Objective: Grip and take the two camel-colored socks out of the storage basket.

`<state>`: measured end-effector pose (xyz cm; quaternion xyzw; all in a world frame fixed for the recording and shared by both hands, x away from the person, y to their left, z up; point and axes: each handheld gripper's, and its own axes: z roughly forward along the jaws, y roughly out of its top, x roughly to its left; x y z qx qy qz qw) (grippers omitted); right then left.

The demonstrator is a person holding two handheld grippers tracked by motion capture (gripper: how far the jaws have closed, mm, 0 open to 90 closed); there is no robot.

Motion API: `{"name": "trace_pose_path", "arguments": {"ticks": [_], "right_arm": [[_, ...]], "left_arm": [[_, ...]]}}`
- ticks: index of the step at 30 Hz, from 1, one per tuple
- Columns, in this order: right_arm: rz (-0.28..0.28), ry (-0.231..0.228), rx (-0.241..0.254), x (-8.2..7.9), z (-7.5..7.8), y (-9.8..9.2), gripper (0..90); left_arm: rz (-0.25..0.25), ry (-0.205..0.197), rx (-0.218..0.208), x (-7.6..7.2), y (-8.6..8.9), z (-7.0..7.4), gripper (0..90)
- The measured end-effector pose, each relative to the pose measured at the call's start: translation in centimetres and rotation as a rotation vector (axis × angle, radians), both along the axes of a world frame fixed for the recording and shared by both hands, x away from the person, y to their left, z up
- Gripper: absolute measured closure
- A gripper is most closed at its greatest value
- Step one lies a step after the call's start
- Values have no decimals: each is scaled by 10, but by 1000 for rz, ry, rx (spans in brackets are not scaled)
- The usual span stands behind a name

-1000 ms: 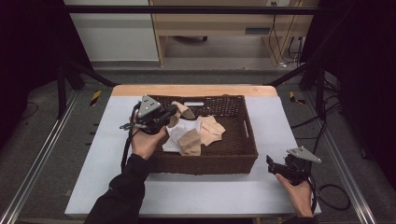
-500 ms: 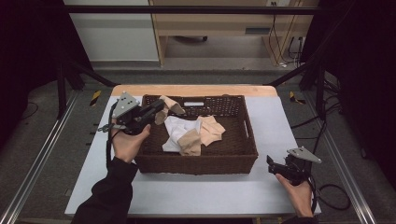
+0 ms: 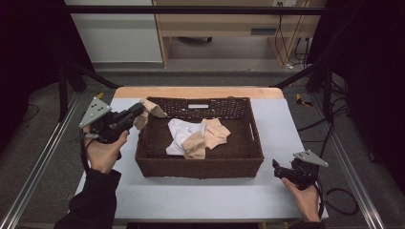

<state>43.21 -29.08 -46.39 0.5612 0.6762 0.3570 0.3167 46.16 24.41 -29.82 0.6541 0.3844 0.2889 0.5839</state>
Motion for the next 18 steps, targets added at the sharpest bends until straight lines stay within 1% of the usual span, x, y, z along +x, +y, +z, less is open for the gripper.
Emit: {"name": "trace_pose_path", "arguments": {"ticks": [5,6,7,9,10,11,13,14,15,16,17,18], "right_arm": [[0,3,1,0,0,0,85],[0,3,0,0,0,0,85],[0,3,0,0,0,0,85],[0,3,-1,0,0,0,85],[-2,5,1,0,0,0,85],[-2,5,1,0,0,0,85],[0,4,-2,-1,-1,0,85],[-2,6,0,-1,-1,1,85],[-2,6,0,-1,-1,1,85],[-3,7,-1,-1,-1,1,85],[-3,7,-1,-1,-1,1,85],[-3,7,-2,-1,-1,0,85]], "left_arm": [[35,1,-14,-6,19,-4,874],[49,3,-17,-8,27,-8,874],[49,3,-17,-8,27,-8,875],[66,8,-17,-10,35,-12,874],[84,15,-21,-12,43,-17,874],[84,15,-21,-12,43,-17,874],[101,23,-26,-13,51,-22,874],[114,33,-25,-14,58,-27,874],[114,33,-25,-14,58,-27,874],[127,43,-23,-15,63,-32,874],[127,43,-23,-15,63,-32,874],[138,58,-19,-15,68,-37,874]]}}
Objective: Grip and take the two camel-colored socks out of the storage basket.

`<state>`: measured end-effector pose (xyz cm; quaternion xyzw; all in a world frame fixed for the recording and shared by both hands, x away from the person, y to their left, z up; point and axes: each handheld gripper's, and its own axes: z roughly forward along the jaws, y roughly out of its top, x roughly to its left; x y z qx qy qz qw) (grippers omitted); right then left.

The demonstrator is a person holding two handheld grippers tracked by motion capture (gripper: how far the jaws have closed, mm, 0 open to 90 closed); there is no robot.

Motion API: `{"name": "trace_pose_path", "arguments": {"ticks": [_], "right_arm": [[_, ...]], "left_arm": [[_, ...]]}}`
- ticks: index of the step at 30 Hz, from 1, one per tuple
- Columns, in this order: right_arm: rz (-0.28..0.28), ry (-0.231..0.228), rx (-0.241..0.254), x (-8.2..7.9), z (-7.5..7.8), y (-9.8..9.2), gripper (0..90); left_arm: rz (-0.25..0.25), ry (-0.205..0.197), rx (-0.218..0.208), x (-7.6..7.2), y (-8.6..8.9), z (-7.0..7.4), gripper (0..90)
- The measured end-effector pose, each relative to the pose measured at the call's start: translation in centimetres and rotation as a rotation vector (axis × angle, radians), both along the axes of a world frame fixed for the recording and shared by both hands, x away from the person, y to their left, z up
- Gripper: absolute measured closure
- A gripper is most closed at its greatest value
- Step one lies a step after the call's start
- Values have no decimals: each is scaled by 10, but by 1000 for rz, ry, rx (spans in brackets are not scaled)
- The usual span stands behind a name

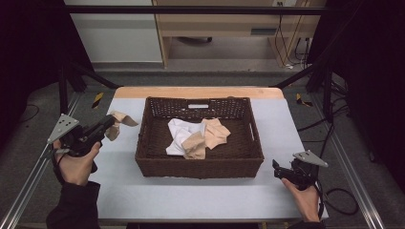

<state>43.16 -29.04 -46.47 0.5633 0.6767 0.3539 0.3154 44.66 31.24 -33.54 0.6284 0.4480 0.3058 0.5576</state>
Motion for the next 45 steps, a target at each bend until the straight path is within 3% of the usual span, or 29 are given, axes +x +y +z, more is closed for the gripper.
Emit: {"name": "trace_pose_path", "arguments": {"ticks": [17,23,30,36,38,41,45], "right_arm": [[8,-4,3,-2,0,0,85],[11,-1,-2,-3,0,1,85],[11,0,-4,-3,-1,1,85],[13,0,-1,-4,0,1,85],[13,1,-1,-4,0,1,85],[10,0,3,-4,0,1,85],[10,-3,4,-4,0,0,85]], "left_arm": [[64,149,82,-2,17,-53,874],[69,209,116,-3,20,-72,873],[58,294,187,-7,14,-95,871],[47,346,207,-12,13,-104,856],[50,346,194,-13,14,-103,825],[57,325,155,-16,14,-100,700],[65,277,135,-19,12,-90,656]]}}
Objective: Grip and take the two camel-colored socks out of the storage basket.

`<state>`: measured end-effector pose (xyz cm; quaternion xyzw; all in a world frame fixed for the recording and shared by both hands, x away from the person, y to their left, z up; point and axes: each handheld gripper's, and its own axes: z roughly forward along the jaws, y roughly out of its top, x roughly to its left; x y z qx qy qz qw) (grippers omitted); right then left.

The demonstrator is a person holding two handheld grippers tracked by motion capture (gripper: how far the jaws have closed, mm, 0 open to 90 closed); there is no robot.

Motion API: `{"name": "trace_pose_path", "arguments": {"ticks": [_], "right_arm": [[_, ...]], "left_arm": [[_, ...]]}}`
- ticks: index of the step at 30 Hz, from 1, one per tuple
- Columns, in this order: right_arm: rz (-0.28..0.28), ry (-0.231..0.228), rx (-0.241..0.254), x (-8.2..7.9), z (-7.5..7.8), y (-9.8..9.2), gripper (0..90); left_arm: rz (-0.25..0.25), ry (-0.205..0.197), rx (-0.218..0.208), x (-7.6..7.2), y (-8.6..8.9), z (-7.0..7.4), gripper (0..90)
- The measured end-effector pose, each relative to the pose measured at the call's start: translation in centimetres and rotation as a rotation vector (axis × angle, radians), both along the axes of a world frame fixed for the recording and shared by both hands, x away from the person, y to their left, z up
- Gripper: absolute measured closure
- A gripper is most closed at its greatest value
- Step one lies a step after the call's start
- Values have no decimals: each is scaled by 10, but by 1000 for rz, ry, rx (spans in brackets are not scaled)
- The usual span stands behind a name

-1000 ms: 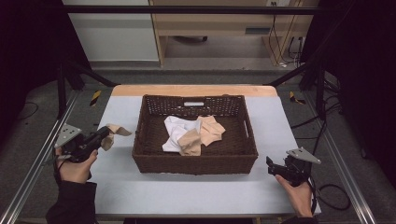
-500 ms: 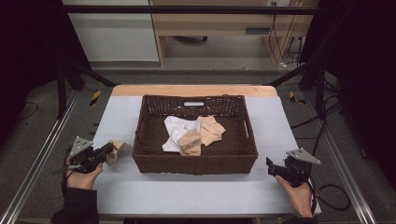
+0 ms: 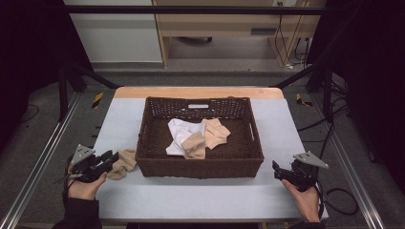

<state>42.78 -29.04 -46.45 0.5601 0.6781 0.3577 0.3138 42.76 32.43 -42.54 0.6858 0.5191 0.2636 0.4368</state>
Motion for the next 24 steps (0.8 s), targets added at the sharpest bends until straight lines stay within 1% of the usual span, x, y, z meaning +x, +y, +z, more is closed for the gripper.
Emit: {"name": "trace_pose_path", "arguments": {"ticks": [4,6,10,14,16,19,24], "right_arm": [[-2,0,0,0,0,0,85],[-2,1,0,1,0,0,85],[-3,1,-3,1,-1,0,85],[-9,-1,1,1,0,-1,82],[-12,-2,3,1,0,-1,82],[-15,-1,4,2,0,-1,81],[-18,-2,6,2,0,-1,81]], "left_arm": [[10,-46,-25,-1,0,12,613],[13,-70,-40,-1,-1,20,607],[-5,-99,-48,2,-8,31,581],[-33,-128,-48,6,-18,42,565],[-41,-144,-59,9,-23,49,555],[-53,-172,-62,14,-34,60,536],[-77,-187,-53,23,-54,72,507]]}}
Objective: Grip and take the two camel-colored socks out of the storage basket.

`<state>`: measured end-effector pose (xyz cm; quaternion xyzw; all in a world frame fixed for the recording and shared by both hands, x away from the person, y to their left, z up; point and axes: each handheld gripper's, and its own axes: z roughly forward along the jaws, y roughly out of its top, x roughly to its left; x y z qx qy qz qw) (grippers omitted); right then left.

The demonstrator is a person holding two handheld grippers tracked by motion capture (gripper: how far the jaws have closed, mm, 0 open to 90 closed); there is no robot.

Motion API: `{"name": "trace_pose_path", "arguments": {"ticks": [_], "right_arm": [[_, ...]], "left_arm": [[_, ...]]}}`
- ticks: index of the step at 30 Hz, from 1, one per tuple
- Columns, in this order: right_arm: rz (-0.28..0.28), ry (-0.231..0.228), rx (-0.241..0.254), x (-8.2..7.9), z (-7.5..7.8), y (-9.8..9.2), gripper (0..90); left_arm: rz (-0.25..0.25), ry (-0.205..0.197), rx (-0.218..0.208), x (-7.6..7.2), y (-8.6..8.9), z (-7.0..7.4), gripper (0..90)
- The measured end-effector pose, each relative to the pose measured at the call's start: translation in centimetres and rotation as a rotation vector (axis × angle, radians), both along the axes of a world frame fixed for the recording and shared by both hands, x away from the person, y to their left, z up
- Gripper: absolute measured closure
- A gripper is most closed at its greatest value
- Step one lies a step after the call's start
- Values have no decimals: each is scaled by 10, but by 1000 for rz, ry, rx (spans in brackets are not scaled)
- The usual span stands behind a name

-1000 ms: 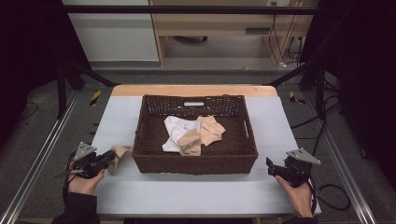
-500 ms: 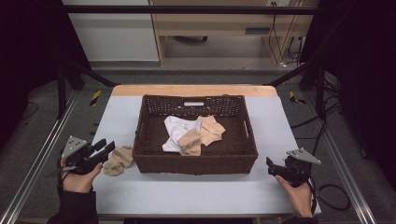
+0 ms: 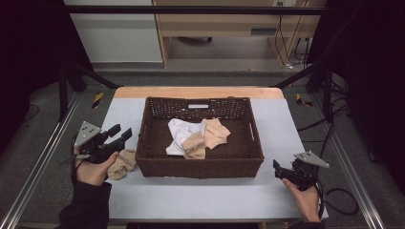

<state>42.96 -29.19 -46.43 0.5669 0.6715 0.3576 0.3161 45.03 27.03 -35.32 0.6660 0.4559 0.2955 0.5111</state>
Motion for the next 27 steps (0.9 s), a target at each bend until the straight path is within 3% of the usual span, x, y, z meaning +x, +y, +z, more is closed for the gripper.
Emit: {"name": "trace_pose_path", "arguments": {"ticks": [10,21,27], "right_arm": [[-1,-7,8,0,1,-1,79],[-3,-8,12,1,1,-1,72],[0,-9,7,1,1,-1,72]], "left_arm": [[-49,-13,17,20,-45,14,458],[-82,-16,43,42,-91,17,401],[-103,-14,54,54,-113,12,394]]}}
